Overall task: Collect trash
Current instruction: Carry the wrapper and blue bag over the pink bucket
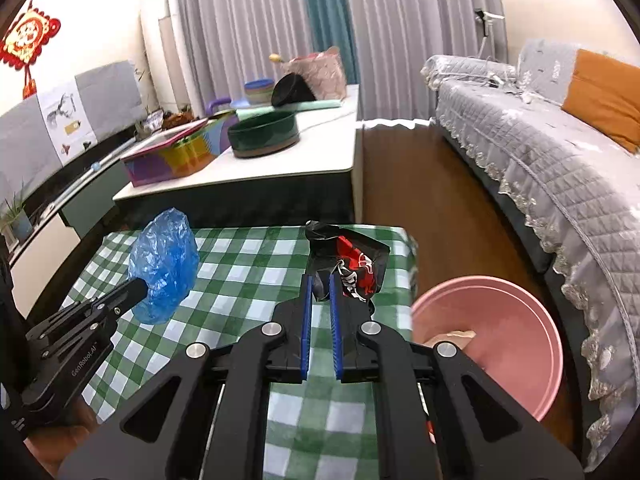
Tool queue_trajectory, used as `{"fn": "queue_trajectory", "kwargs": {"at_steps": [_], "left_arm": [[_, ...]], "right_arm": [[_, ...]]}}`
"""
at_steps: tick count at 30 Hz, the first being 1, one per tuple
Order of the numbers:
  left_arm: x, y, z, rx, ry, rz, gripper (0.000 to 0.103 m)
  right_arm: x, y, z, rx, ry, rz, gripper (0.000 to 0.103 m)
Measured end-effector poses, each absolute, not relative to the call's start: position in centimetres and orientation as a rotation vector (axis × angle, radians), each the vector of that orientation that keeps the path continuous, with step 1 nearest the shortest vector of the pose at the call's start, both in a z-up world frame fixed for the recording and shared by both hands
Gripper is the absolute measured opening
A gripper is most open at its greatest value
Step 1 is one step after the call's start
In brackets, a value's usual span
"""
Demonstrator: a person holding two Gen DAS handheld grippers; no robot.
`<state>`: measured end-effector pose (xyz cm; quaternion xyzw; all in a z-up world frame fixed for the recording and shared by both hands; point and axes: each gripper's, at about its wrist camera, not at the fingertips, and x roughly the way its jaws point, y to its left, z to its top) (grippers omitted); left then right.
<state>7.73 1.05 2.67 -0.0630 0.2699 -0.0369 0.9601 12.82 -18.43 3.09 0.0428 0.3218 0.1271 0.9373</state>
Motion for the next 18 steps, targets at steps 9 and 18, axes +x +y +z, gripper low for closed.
{"fn": "queue_trajectory", "kwargs": {"at_steps": [9, 18], "left_arm": [[6.6, -2.0, 2.1, -0.104, 0.556, -0.118, 0.000], [6.7, -4.8, 1.7, -0.079, 0.563, -0.156, 0.000]], "right_arm": [[10.8, -22.4, 2.9, 0.113, 0.624, 0.209, 0.009], [9.9, -24.8, 3.2, 0.097, 0.587, 0.161, 0.009]]}}
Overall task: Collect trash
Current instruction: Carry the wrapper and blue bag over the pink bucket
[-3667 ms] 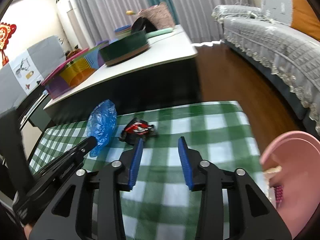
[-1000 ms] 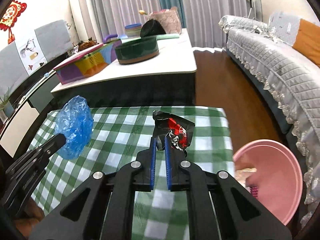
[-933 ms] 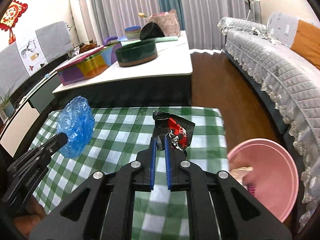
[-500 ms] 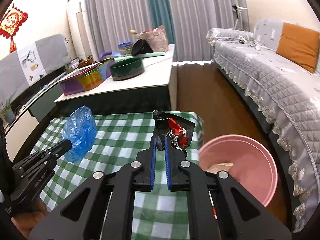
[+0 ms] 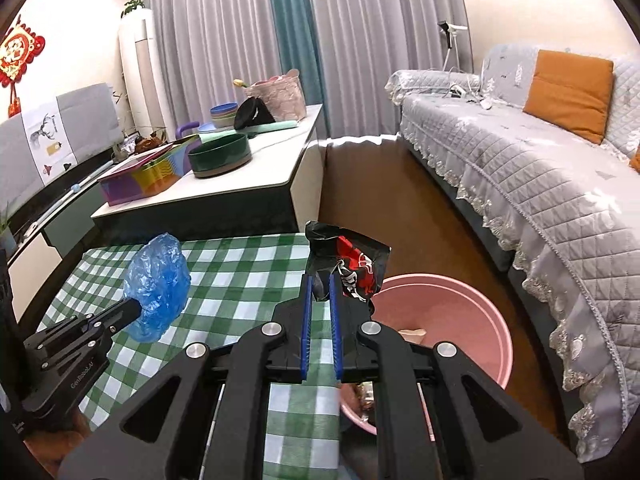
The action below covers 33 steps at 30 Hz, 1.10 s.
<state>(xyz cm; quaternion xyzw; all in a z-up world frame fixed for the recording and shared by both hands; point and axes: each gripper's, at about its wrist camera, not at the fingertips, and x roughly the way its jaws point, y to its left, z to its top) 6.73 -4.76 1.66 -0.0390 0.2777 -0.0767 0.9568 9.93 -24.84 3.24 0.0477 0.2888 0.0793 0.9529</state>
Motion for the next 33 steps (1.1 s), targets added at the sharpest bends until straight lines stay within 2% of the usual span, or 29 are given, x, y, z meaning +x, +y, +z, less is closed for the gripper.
{"fn": "queue_trajectory", "kwargs": {"at_steps": [33], "left_arm": [[9.8, -14.4, -0.7, -0.046, 0.570, -0.336, 0.000]], "right_arm": [[11.2, -32.6, 0.8, 0.142, 0.595, -0.026, 0.009]]}}
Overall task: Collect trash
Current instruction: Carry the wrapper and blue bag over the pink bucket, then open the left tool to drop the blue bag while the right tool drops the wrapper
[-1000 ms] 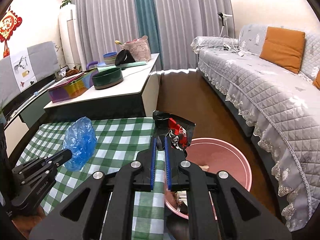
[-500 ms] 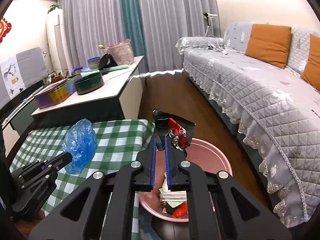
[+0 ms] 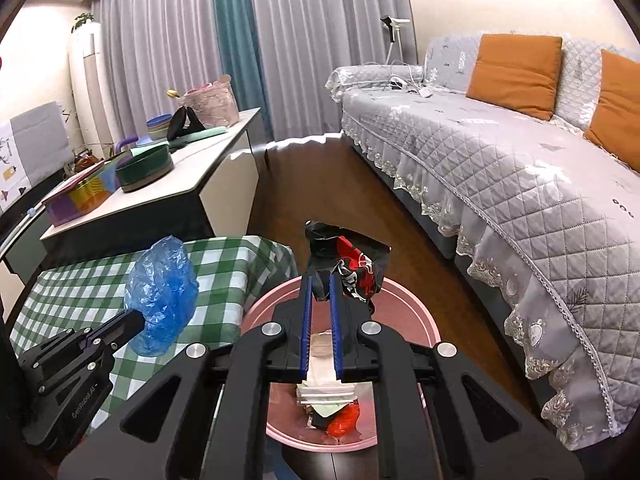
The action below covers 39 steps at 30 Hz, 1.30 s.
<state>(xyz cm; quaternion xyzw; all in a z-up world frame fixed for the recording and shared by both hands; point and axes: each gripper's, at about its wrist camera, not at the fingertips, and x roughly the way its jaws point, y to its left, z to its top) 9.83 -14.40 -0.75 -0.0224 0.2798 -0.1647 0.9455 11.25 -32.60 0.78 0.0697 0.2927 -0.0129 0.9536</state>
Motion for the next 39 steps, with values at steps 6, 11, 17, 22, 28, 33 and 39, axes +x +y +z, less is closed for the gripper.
{"fn": "queue_trajectory", "kwargs": {"at_steps": [6, 11, 17, 22, 28, 33, 39], "left_arm": [[10.6, -15.6, -1.5, -0.050, 0.576, -0.355, 0.000], [11.1, -16.7, -1.9, -0.036, 0.576, -0.376, 0.000], [11.6, -17.7, -2.3, -0.024, 0.582, -0.404, 0.000], [11.8, -18.5, -2.7, -0.023, 0.596, -0.437, 0.000], [11.7, -18.9, -2.7, -0.019, 0.596, -0.449, 0.019], [11.5, -18.8, -2.6, -0.017, 0.594, -0.448, 0.019], [10.9, -18.3, -1.6, -0.021, 0.579, -0.441, 0.019]], "right_arm": [[11.8, -33.2, 0.2, 0.144, 0.597, -0.050, 0.009], [12.3, -34.1, -0.5, 0.163, 0.609, -0.073, 0.009], [12.9, -34.2, -1.3, 0.164, 0.628, -0.077, 0.009], [13.3, -34.3, -1.7, 0.162, 0.650, -0.096, 0.014], [13.3, -35.1, -2.1, 0.181, 0.662, -0.118, 0.032], [13.0, -35.2, -1.8, 0.182, 0.655, -0.119, 0.037], [12.3, -35.4, -1.0, 0.184, 0.640, -0.135, 0.049]]}}
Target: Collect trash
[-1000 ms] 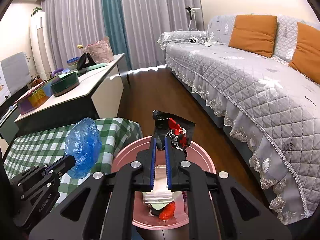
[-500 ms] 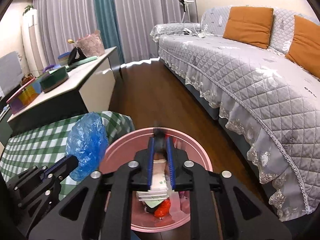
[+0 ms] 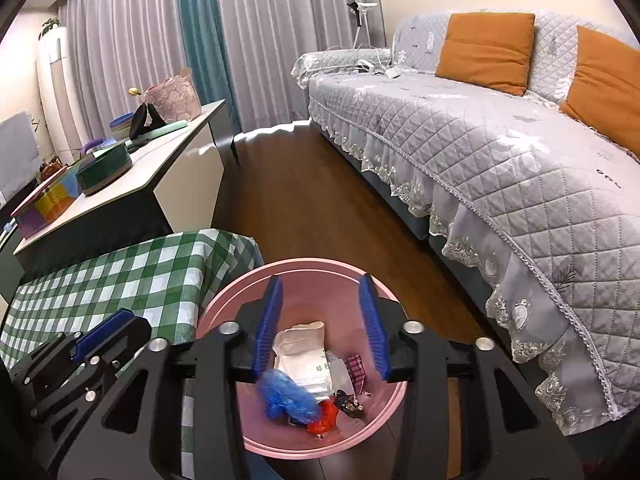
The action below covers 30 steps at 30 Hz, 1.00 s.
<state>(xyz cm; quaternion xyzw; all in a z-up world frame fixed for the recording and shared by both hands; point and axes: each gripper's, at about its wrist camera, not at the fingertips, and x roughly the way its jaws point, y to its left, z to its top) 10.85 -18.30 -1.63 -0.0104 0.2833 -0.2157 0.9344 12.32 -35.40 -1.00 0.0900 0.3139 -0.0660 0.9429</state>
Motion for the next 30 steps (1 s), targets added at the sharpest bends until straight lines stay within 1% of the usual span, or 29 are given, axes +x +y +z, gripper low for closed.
{"fn": "queue_trajectory", "kwargs": {"at_steps": [1, 3, 5, 7, 9, 10, 11, 13, 14, 16, 17, 18, 19, 22, 30], "left_arm": [[10.7, -18.2, -1.4, -0.021, 0.576, -0.438, 0.019], [10.3, -17.9, -0.9, -0.018, 0.567, -0.430, 0.020], [9.8, -17.5, -0.5, -0.015, 0.559, -0.424, 0.023], [9.2, -17.0, 0.1, -0.017, 0.549, -0.416, 0.028], [8.6, -16.5, 0.6, -0.020, 0.544, -0.408, 0.029], [8.3, -16.3, 0.8, -0.021, 0.542, -0.405, 0.031], [8.1, -16.2, 1.1, -0.020, 0.539, -0.401, 0.035], [7.3, -15.8, 1.6, -0.012, 0.527, -0.387, 0.051], [6.9, -15.7, 2.0, -0.009, 0.519, -0.382, 0.055], [5.8, -15.2, 2.8, -0.003, 0.497, -0.373, 0.073], [5.5, -15.1, 3.0, -0.002, 0.491, -0.370, 0.078], [5.0, -14.8, 3.3, -0.002, 0.484, -0.361, 0.087], [4.5, -14.4, 3.5, -0.001, 0.480, -0.350, 0.090], [3.4, -13.3, 3.7, -0.002, 0.495, -0.320, 0.094], [-0.8, -9.9, 4.5, 0.001, 0.509, -0.232, 0.095]], "right_arm": [[12.1, -35.4, -0.8, 0.183, 0.635, -0.138, 0.053], [11.6, -35.3, -0.4, 0.179, 0.630, -0.138, 0.055], [11.2, -35.2, 0.0, 0.177, 0.625, -0.138, 0.060], [10.6, -35.1, 0.6, 0.177, 0.610, -0.141, 0.064], [10.0, -34.9, 1.2, 0.175, 0.597, -0.139, 0.073], [9.7, -34.7, 1.4, 0.172, 0.592, -0.140, 0.081], [9.2, -34.5, 1.8, 0.166, 0.583, -0.143, 0.084], [8.6, -34.3, 2.3, 0.164, 0.580, -0.133, 0.090], [8.1, -34.1, 2.7, 0.160, 0.578, -0.124, 0.093], [7.3, -33.8, 3.5, 0.148, 0.564, -0.125, 0.098], [6.8, -33.7, 3.8, 0.145, 0.554, -0.129, 0.098], [6.2, -33.6, 4.3, 0.148, 0.549, -0.131, 0.098], [5.8, -33.7, 4.5, 0.151, 0.549, -0.135, 0.098], [4.1, -33.7, 5.2, 0.158, 0.545, -0.165, 0.098], [-0.9, -31.5, 7.0, 0.144, 0.503, -0.160, 0.098]]}}
